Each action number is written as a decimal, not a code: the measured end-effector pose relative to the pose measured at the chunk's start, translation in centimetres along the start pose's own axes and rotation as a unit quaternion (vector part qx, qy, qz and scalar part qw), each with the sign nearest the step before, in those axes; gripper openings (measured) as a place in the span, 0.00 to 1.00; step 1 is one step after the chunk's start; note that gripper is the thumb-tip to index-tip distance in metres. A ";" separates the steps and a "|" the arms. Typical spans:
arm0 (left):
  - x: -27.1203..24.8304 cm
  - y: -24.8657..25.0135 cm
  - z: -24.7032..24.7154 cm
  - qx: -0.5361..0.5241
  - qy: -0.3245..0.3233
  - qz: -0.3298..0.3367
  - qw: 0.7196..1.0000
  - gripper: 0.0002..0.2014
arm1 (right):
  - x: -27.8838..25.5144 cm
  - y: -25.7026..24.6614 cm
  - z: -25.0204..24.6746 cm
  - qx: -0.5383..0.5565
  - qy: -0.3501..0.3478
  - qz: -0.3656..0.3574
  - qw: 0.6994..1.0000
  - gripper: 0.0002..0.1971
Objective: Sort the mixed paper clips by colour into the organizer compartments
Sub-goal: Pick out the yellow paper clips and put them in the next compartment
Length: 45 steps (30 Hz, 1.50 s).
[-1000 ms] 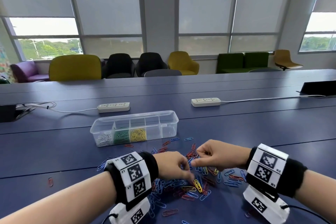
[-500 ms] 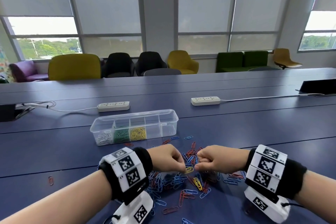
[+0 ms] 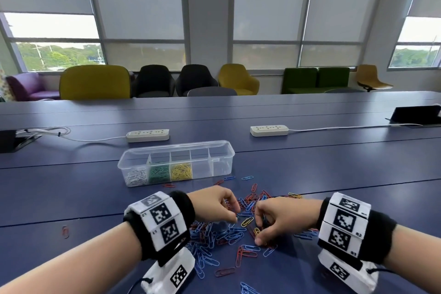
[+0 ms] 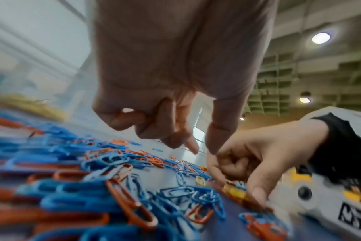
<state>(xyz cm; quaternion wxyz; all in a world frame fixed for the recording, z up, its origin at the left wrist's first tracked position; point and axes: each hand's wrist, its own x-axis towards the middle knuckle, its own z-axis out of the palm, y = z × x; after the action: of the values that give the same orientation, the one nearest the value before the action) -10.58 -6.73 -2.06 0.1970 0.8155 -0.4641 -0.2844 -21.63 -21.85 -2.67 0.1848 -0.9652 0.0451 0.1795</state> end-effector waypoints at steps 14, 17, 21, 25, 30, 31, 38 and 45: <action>2.5 2.4 1.7 0.225 0.050 -0.023 0.973 0.09 | -0.7 1.4 -0.4 0.031 0.055 -0.001 0.998 0.13; 2.4 2.6 1.6 0.228 0.030 -0.026 0.973 0.08 | -1.1 1.9 -0.7 0.060 0.068 -0.008 0.996 0.12; 2.0 2.4 0.8 0.175 0.030 -0.007 0.984 0.08 | -1.8 1.8 -1.2 0.128 0.076 -0.009 0.989 0.07; 1.2 1.9 -0.6 0.028 0.031 0.009 0.999 0.09 | -2.2 1.7 -1.4 0.172 0.073 -0.010 0.982 0.06; -0.1 0.9 -2.0 -0.369 0.043 0.009 0.929 0.10 | -2.1 1.0 -2.0 0.182 0.089 -0.003 0.979 0.07; -0.4 0.4 -2.3 -0.472 0.027 -0.001 0.881 0.11 | -2.1 0.6 -2.1 0.183 0.088 -0.003 0.979 0.07; -1.1 -3.2 -2.2 -0.819 0.041 -0.034 0.571 0.10 | 1.2 -5.1 -4.5 0.199 0.080 -0.057 0.975 0.09; -0.4 -3.5 -1.5 -0.862 0.079 0.002 0.501 0.15 | 7.8 -11.5 -5.9 0.048 0.086 -0.103 0.990 0.05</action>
<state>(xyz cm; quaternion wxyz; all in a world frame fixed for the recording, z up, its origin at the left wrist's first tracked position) -7.52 -4.57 -2.85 0.8390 0.2598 0.0266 -0.4774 -10.65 -13.57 3.47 0.2438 -0.9666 -0.0304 0.0733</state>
